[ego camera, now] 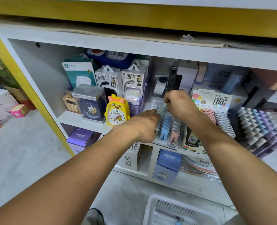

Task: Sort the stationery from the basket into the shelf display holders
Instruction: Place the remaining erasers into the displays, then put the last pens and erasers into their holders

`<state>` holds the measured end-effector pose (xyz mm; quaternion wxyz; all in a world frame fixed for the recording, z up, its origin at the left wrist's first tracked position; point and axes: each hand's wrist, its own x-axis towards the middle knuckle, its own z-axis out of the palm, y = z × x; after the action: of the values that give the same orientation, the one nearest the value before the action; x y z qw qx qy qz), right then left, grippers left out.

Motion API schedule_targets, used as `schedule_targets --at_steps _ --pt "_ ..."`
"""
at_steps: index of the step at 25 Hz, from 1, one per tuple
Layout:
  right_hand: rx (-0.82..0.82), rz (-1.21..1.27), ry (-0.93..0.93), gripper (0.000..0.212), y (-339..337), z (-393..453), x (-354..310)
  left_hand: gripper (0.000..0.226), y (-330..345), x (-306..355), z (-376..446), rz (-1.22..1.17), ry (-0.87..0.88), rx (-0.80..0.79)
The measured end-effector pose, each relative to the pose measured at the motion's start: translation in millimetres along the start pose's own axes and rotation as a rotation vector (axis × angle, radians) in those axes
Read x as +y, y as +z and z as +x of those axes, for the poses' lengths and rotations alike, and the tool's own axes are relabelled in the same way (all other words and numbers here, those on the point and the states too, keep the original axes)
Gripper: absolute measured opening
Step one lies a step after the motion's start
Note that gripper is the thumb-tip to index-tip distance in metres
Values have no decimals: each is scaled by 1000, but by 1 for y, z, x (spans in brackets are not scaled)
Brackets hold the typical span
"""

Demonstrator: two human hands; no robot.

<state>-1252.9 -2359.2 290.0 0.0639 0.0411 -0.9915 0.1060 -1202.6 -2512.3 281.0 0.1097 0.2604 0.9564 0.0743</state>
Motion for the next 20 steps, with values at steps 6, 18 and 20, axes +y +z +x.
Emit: schedule_targets --at_steps 6,18,20 --pt "-164 -122 -44 44 1 -7 -6 69 1 -1 2 -7 -12 -9" --pt "-10 346 -111 28 -30 -104 5 24 -1 25 -29 -43 -45 331" --pt "-88 368 -126 30 -18 -145 15 26 19 44 -41 -91 -12 251"
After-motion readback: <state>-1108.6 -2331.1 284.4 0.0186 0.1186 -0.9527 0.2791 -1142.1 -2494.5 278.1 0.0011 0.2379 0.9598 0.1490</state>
